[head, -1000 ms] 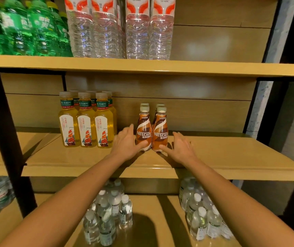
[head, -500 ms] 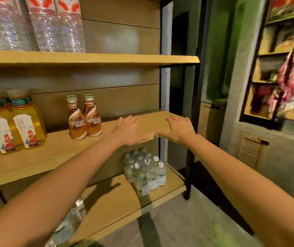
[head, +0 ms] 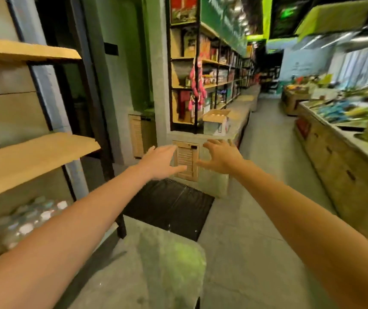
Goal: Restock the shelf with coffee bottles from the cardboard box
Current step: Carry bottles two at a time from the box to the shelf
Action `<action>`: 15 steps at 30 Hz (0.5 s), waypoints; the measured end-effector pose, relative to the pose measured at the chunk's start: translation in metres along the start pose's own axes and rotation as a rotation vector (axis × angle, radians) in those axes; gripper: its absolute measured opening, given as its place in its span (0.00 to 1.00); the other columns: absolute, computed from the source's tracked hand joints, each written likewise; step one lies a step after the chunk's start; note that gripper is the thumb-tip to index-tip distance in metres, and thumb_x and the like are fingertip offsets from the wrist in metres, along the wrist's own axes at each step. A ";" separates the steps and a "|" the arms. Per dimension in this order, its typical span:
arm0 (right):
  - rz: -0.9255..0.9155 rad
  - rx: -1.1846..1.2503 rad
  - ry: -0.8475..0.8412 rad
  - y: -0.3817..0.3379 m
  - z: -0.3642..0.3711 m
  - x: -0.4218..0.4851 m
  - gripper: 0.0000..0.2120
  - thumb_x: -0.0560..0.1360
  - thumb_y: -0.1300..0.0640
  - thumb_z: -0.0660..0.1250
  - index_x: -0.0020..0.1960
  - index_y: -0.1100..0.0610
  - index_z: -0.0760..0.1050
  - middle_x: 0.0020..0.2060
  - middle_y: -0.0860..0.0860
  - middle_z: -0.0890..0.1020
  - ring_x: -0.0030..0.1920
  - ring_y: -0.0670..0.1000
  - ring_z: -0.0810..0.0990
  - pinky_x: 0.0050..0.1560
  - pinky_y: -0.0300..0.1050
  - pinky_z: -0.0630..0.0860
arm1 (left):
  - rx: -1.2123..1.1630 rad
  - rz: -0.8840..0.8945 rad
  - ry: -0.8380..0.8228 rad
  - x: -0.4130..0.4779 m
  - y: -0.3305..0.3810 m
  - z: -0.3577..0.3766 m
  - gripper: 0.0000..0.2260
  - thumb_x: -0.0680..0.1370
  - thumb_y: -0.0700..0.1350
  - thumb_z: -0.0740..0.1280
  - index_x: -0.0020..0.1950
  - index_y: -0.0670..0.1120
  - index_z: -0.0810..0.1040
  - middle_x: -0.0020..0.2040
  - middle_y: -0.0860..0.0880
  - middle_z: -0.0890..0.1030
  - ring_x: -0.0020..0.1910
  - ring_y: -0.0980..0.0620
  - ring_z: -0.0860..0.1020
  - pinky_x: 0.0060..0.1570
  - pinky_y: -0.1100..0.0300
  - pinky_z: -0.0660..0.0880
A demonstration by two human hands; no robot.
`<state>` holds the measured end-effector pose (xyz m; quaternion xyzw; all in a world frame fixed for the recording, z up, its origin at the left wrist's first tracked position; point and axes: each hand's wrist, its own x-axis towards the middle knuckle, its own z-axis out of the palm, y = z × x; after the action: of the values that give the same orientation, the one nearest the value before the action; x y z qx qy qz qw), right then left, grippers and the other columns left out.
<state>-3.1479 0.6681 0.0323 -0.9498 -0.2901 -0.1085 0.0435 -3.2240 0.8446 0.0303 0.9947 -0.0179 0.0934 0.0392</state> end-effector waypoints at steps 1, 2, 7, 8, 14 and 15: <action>0.017 -0.020 -0.004 0.024 0.003 -0.002 0.35 0.74 0.35 0.58 0.74 0.53 0.59 0.75 0.52 0.60 0.74 0.57 0.57 0.73 0.60 0.49 | -0.022 0.038 0.005 0.018 0.016 0.006 0.35 0.76 0.62 0.61 0.76 0.46 0.55 0.76 0.47 0.61 0.74 0.47 0.61 0.73 0.46 0.55; 0.033 -0.041 -0.002 0.048 0.006 -0.003 0.35 0.74 0.35 0.59 0.74 0.53 0.59 0.75 0.52 0.60 0.74 0.57 0.57 0.73 0.61 0.51 | -0.044 0.074 0.012 0.035 0.033 0.012 0.34 0.75 0.62 0.62 0.76 0.47 0.58 0.75 0.47 0.63 0.73 0.47 0.63 0.72 0.47 0.57; 0.130 -0.107 -0.017 0.161 0.014 0.007 0.37 0.73 0.34 0.59 0.74 0.54 0.58 0.74 0.53 0.62 0.74 0.57 0.60 0.73 0.60 0.53 | -0.208 0.146 -0.004 0.128 0.108 0.044 0.32 0.74 0.59 0.66 0.74 0.47 0.62 0.73 0.46 0.66 0.71 0.46 0.66 0.69 0.47 0.65; 0.147 -0.122 -0.024 0.183 0.014 0.013 0.37 0.73 0.34 0.59 0.74 0.54 0.58 0.74 0.53 0.62 0.73 0.57 0.60 0.73 0.59 0.53 | -0.220 0.148 0.001 0.148 0.122 0.050 0.32 0.75 0.58 0.66 0.74 0.47 0.61 0.73 0.45 0.66 0.71 0.45 0.65 0.68 0.48 0.65; 0.173 -0.157 -0.044 0.308 0.014 0.056 0.37 0.74 0.36 0.60 0.75 0.56 0.56 0.73 0.53 0.63 0.73 0.57 0.61 0.73 0.58 0.55 | -0.274 0.122 0.026 0.263 0.202 0.080 0.32 0.74 0.56 0.68 0.74 0.48 0.60 0.72 0.46 0.67 0.69 0.46 0.68 0.65 0.51 0.67; 0.172 -0.162 -0.047 0.325 0.017 0.064 0.37 0.74 0.36 0.61 0.74 0.57 0.57 0.73 0.53 0.64 0.73 0.57 0.62 0.73 0.58 0.55 | -0.294 0.120 0.025 0.281 0.211 0.086 0.32 0.74 0.56 0.68 0.74 0.49 0.61 0.72 0.46 0.68 0.69 0.46 0.69 0.64 0.51 0.68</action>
<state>-2.9111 0.4355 0.0245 -0.9739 -0.1989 -0.1051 -0.0309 -2.9411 0.6195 0.0140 0.9741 -0.0901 0.1041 0.1791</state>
